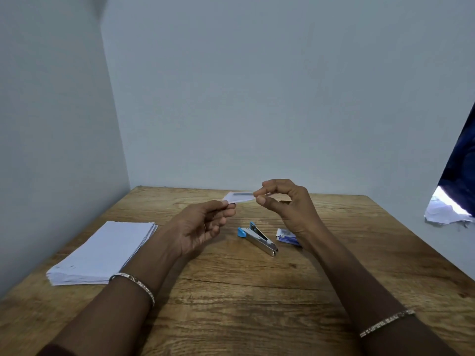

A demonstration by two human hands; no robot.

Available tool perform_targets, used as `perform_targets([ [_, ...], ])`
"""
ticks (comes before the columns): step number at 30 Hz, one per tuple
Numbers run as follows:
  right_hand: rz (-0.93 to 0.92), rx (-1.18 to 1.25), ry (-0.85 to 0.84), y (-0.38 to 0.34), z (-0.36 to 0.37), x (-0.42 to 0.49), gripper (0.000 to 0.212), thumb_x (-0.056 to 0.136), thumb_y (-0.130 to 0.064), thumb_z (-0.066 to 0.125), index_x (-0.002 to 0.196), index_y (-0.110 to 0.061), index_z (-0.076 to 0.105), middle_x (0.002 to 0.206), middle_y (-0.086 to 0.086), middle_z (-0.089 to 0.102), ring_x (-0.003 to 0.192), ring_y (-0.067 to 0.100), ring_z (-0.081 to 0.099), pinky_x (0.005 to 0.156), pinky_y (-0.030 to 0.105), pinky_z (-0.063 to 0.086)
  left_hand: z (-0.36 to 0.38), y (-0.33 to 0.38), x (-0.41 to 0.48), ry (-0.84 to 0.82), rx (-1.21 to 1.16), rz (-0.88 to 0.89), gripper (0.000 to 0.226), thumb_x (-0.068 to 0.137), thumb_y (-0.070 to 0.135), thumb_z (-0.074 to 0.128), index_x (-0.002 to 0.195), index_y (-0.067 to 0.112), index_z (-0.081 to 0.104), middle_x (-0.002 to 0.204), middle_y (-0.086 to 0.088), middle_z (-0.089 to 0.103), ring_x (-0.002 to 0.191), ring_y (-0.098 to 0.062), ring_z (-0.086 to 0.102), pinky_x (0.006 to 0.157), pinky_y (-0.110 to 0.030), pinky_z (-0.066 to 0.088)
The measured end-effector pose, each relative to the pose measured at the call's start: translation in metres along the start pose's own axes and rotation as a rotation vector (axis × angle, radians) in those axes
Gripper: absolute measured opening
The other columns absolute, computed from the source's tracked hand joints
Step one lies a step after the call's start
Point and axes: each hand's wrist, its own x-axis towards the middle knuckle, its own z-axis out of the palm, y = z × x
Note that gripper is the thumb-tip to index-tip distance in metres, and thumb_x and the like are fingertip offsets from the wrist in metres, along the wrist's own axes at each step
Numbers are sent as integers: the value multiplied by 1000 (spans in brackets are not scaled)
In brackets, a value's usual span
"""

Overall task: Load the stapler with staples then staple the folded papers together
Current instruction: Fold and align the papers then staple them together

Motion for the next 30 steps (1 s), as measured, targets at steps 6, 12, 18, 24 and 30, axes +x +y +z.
perform_targets([
  [6,42,81,-112,7,3,0,16,85,-1,76,85,-17,79,116,5,71,116,14,66,98,31,52,-7,0,2,47,26,-23,25,79,28,81,92,6,78,92,-10,81,54,-10,71,43,-19,56],
  [12,75,36,-133,6,6,-2,15,80,-12,83,87,-25,78,120,-3,70,116,15,67,104,41,53,-8,-3,7,150,59,72,19,82,19,80,95,7,73,67,-1,77,55,-4,71,41,-15,51],
  [18,35,-715,-34,3,17,-8,42,72,-51,83,104,-27,68,103,-8,65,103,10,53,74,24,42,-13,-4,13,239,76,228,11,85,11,78,93,5,73,77,-6,80,65,-12,77,46,-18,54],
  [24,166,-992,-226,6,30,-17,52,76,-59,76,101,-14,72,98,3,70,106,22,55,75,33,47,-11,-6,13,208,119,260,17,87,16,76,103,10,73,87,-1,82,78,-14,79,52,-21,57],
  [30,144,-868,-139,4,34,-19,31,84,-42,76,98,-14,75,85,-1,68,83,18,60,67,30,43,-7,-8,13,227,109,322,18,88,13,74,105,7,73,94,-8,81,78,-15,79,54,-21,59],
])
